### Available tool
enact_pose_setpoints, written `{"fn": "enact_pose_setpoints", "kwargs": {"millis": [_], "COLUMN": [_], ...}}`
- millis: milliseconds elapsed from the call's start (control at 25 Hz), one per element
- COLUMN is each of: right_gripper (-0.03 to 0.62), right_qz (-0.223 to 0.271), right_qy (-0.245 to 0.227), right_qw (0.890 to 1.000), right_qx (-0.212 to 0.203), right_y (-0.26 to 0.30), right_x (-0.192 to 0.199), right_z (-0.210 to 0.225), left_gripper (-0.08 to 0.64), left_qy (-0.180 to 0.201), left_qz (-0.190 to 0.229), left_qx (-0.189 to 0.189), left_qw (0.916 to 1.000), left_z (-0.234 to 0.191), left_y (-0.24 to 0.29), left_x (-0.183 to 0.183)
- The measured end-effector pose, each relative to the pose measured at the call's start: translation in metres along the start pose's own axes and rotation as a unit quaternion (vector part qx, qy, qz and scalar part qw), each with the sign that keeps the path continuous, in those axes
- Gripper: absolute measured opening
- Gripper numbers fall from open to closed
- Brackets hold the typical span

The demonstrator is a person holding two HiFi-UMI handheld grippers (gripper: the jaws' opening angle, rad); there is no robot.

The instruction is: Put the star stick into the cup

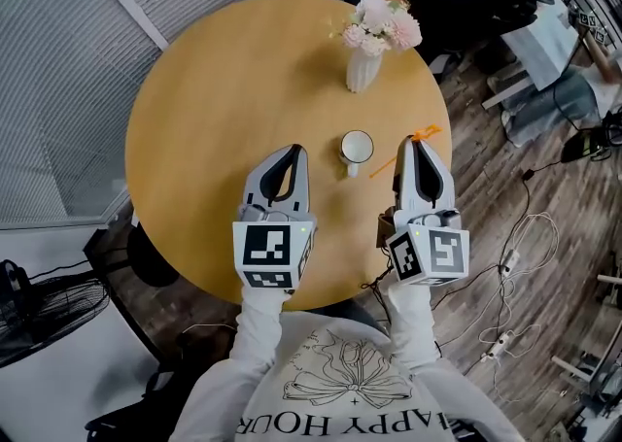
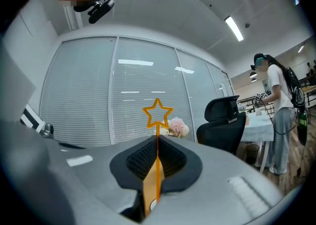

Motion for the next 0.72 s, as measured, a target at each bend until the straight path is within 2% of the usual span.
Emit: {"fn": "enact_pose_setpoints", "kwargs": {"millis": [720], "right_gripper": [0.014], "right_qz": [-0.031], "right_qy": [0.008], "right_qw": [0.999], "right_qx": [-0.005], "right_y": [0.045], "right_x": [0.051], "right_z": [0.011], "left_gripper": [0.006], "left_qy": [-0.021], "left_qz": [-0.045], "left_qx": [-0.003], "left_qw": [0.9988], "left_z": [-0.019], "left_y": [0.041], "left_x": [0.041]}}
Point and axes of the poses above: the fingertips, and each gripper's own axes: y forward along the fingers, z to its right, x out of its underside, the point moved 5 cm from there along -y, backward along the fingers, and after that the axes turned 13 degrees about z, right-handed, at the moved point
